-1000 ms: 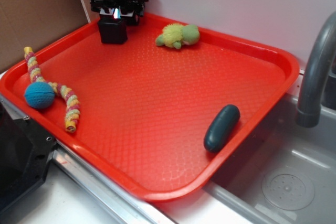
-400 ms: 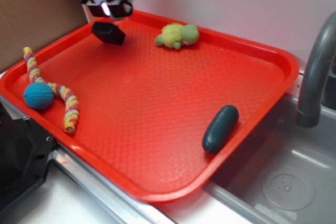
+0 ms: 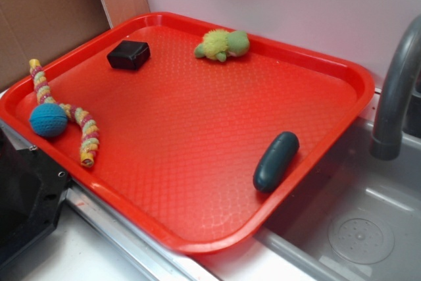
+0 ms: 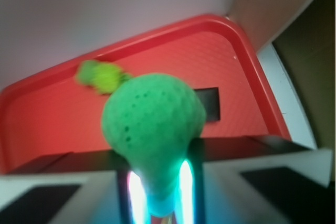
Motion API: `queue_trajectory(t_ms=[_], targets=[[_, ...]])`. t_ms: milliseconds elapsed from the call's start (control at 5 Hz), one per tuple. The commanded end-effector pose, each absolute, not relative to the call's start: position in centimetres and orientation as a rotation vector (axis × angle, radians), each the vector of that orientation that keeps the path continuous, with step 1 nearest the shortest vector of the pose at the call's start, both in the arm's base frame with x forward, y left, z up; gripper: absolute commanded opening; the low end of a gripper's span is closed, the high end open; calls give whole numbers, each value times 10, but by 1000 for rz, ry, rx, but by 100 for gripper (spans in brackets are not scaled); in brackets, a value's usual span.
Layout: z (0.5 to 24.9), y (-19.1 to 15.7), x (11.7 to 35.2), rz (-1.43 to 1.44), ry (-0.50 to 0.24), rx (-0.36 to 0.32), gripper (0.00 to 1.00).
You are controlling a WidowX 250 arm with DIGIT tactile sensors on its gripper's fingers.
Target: Grab the green ball.
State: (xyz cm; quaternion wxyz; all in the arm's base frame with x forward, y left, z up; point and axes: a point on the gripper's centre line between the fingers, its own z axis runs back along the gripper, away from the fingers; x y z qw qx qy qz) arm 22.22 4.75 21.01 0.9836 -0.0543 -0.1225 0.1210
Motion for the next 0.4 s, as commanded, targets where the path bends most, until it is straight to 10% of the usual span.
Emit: queue_trajectory(t_ms=[0, 200], targets=[[245, 11, 220, 112, -234, -43, 0], [236, 12, 220, 102, -241, -80, 0]])
